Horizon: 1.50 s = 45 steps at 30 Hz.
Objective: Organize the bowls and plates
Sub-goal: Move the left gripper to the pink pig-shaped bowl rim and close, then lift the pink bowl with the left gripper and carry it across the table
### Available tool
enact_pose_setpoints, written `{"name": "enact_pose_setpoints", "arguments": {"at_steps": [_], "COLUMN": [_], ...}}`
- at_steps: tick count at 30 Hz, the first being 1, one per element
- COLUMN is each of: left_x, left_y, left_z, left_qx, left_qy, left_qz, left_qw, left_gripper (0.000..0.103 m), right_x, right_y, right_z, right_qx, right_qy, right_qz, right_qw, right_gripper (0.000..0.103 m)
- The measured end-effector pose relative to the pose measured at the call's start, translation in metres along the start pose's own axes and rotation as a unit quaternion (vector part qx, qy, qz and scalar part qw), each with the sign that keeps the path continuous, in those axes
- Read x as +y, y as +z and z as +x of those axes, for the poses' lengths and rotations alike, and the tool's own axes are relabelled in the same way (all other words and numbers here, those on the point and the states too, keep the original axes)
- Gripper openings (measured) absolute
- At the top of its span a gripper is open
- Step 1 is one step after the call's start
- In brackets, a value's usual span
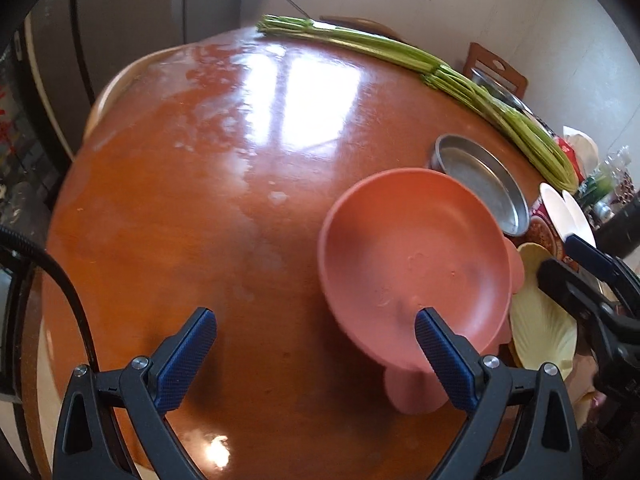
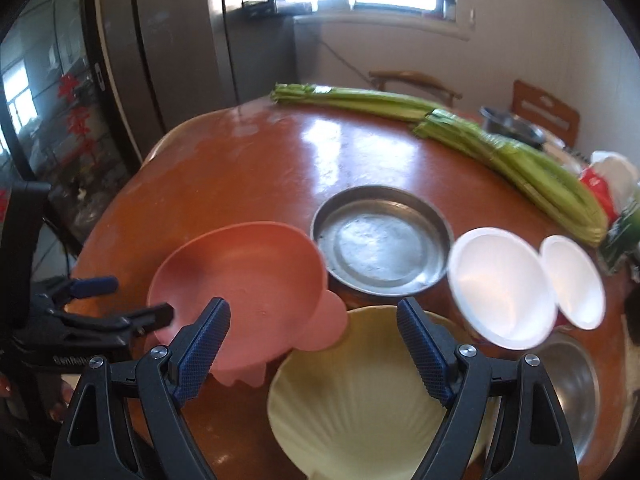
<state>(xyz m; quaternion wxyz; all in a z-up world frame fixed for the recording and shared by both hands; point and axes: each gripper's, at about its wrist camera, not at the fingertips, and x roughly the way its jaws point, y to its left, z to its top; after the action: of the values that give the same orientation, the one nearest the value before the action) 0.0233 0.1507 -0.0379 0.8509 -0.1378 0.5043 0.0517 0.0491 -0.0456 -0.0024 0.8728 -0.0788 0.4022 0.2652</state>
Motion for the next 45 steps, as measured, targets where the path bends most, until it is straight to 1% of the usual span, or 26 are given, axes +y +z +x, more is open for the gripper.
{"name": "enact_pose_setpoints", "arguments": {"at_steps": [4, 7, 8, 10, 12, 16, 19, 21, 23, 26, 30, 37, 45], "left_x": [-0.008, -0.012, -0.013, -0.016, -0.018, -0.02, -0.022, -0.023, -0.024, -0.026, -0.027, -0.022, -0.005], "left_y": [0.0, 0.001, 0.001, 0.002, 0.003, 0.004, 0.006, 0.007, 0.008, 0.009, 0.01, 0.013, 0.02], "left_z": [0.007, 0.01, 0.01, 0.011, 0.011, 0.011, 0.011, 0.011, 0.011, 0.011, 0.012, 0.013, 0.006], "left_qx": [0.009, 0.013, 0.013, 0.013, 0.012, 0.009, 0.007, 0.007, 0.007, 0.006, 0.005, 0.002, -0.015], "left_qy": [0.0, -0.003, -0.004, -0.006, -0.008, -0.011, -0.017, -0.021, -0.028, -0.035, -0.034, -0.03, -0.02], "left_qz": [0.011, 0.016, 0.017, 0.021, 0.024, 0.028, 0.03, 0.032, 0.034, 0.037, 0.037, 0.025, 0.004], "left_qw": [0.9999, 0.9998, 0.9997, 0.9997, 0.9996, 0.9995, 0.9994, 0.9992, 0.999, 0.9987, 0.9987, 0.9992, 0.9997], "left_gripper": [0.099, 0.096, 0.094, 0.092, 0.091, 0.086, 0.078, 0.075, 0.067, 0.06, 0.059, 0.059, 0.059], "right_x": [-0.003, -0.004, -0.005, -0.006, -0.007, -0.006, -0.004, -0.002, -0.001, 0.0, 0.001, 0.003, 0.01], "right_y": [0.0, 0.0, 0.0, 0.002, 0.002, 0.003, 0.004, 0.005, 0.006, 0.006, 0.006, 0.006, 0.009], "right_z": [0.01, 0.016, 0.019, 0.026, 0.033, 0.039, 0.041, 0.043, 0.044, 0.049, 0.052, 0.051, 0.052], "right_qx": [0.013, 0.02, 0.025, 0.035, 0.041, 0.045, 0.046, 0.045, 0.049, 0.053, 0.056, 0.06, 0.069], "right_qy": [0.007, 0.012, 0.016, 0.023, 0.021, 0.02, 0.021, 0.023, 0.021, 0.02, 0.019, 0.033, 0.073], "right_qz": [0.008, 0.008, 0.01, 0.012, 0.011, 0.003, -0.003, -0.009, -0.011, -0.015, -0.017, -0.018, -0.008], "right_qw": [1.0, 1.0, 1.0, 0.999, 0.999, 0.999, 0.999, 0.999, 0.999, 0.998, 0.998, 0.997, 0.995], "right_gripper": [0.086, 0.085, 0.079, 0.073, 0.072, 0.062, 0.059, 0.057, 0.054, 0.052, 0.052, 0.052, 0.052]}}
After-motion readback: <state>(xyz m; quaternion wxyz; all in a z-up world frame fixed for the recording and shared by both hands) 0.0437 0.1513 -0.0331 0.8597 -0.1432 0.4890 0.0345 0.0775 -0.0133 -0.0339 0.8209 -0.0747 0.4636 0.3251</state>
